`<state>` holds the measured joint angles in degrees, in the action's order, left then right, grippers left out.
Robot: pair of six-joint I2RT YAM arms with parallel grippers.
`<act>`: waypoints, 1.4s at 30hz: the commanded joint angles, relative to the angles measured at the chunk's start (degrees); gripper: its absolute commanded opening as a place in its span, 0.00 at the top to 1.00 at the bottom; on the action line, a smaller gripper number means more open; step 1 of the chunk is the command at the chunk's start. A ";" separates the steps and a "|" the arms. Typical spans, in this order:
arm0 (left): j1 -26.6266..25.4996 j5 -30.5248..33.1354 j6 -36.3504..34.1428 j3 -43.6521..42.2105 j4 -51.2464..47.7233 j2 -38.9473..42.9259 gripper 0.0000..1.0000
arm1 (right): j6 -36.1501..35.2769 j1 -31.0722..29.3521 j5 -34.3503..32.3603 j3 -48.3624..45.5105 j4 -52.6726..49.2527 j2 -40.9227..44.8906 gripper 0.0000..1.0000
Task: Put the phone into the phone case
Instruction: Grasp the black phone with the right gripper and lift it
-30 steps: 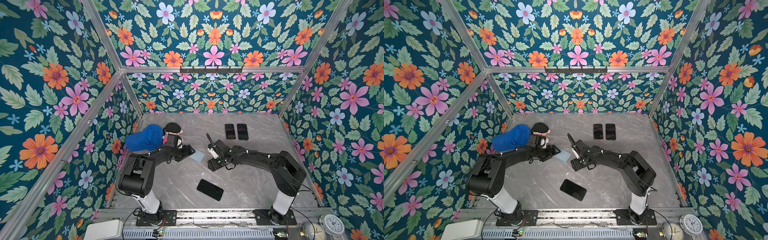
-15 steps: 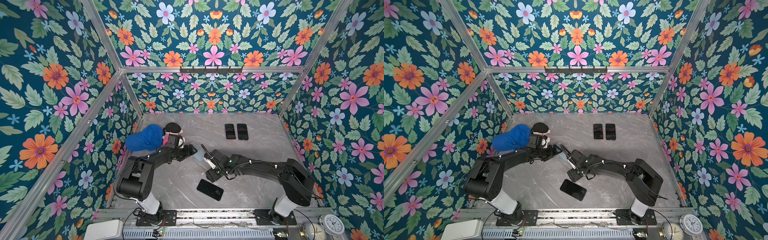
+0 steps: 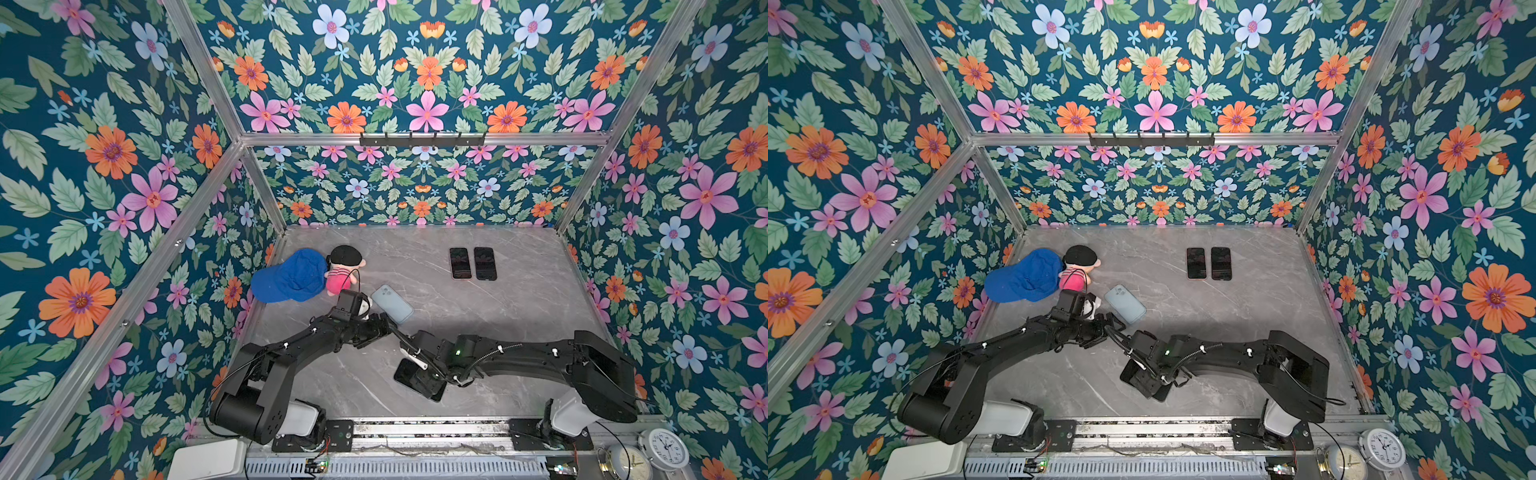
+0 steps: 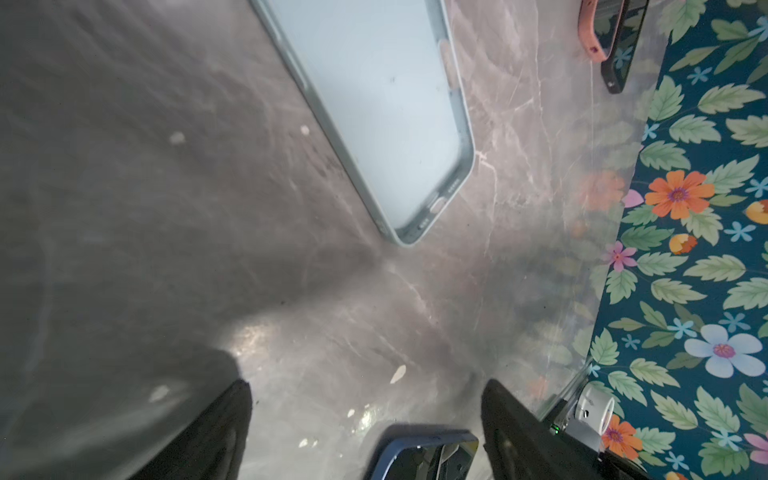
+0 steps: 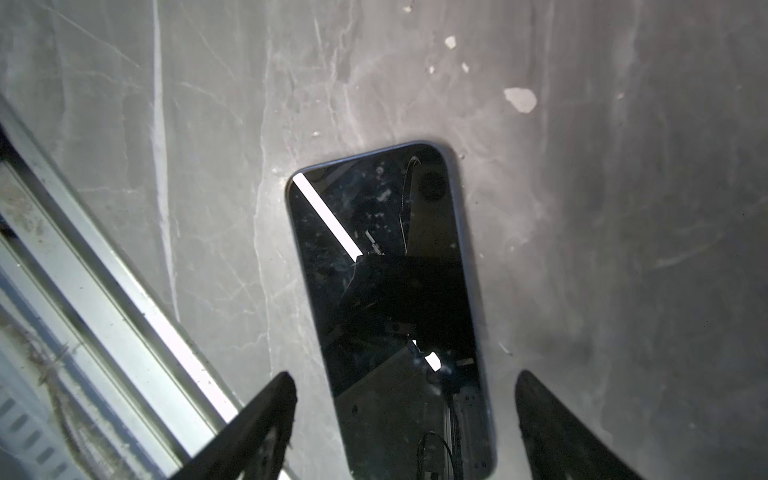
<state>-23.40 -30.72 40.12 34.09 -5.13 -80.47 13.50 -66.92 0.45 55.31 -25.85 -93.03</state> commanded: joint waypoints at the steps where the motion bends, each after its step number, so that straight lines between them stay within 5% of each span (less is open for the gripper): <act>1: -0.71 0.47 0.61 -0.38 -0.15 -0.30 0.11 | -0.22 -0.63 -0.79 -0.29 0.13 -0.30 0.17; 26: -0.90 -1.09 0.00 -1.48 -0.35 -0.86 0.06 | -4.25 -1.48 -2.44 2.17 -4.60 -7.16 0.10; 42: -0.73 -2.85 -0.48 1.35 0.47 -3.64 0.07 | -2.87 -1.40 -3.38 3.04 -4.49 -8.12 0.28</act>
<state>-24.08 -33.98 40.27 35.09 -3.03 -83.46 10.15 -68.34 -2.52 58.46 -28.53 -100.66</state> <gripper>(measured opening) 0.935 0.736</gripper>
